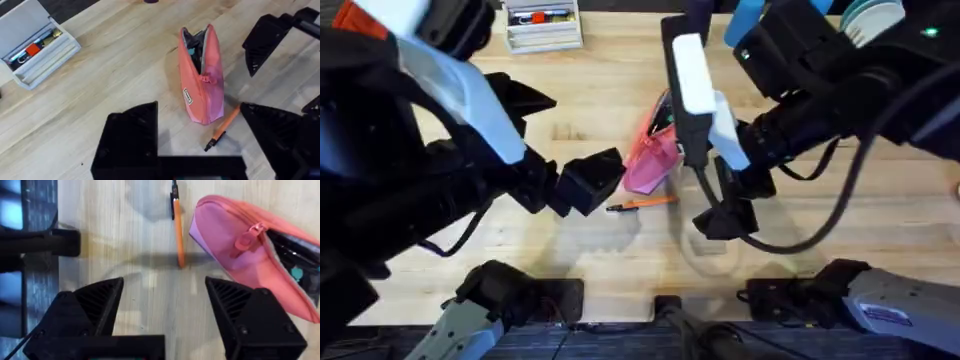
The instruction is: Unzip the bag, pick up the pens from the table one at a time and place them inside, then zip the bag closed.
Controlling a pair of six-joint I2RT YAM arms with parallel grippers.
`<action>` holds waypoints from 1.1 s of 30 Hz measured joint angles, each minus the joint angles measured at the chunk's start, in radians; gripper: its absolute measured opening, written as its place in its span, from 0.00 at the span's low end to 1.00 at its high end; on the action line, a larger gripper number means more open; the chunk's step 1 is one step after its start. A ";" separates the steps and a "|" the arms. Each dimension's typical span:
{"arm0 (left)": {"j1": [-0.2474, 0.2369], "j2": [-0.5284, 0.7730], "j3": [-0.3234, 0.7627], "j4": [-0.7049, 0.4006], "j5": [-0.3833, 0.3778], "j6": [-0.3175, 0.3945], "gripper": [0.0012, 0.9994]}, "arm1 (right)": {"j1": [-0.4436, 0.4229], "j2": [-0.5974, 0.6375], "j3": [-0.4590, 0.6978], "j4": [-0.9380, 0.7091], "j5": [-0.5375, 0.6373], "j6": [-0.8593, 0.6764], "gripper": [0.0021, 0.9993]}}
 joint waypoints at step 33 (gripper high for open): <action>0.000 0.000 0.000 0.007 0.000 0.000 0.99 | 0.031 0.197 -0.008 0.129 0.009 -0.019 1.00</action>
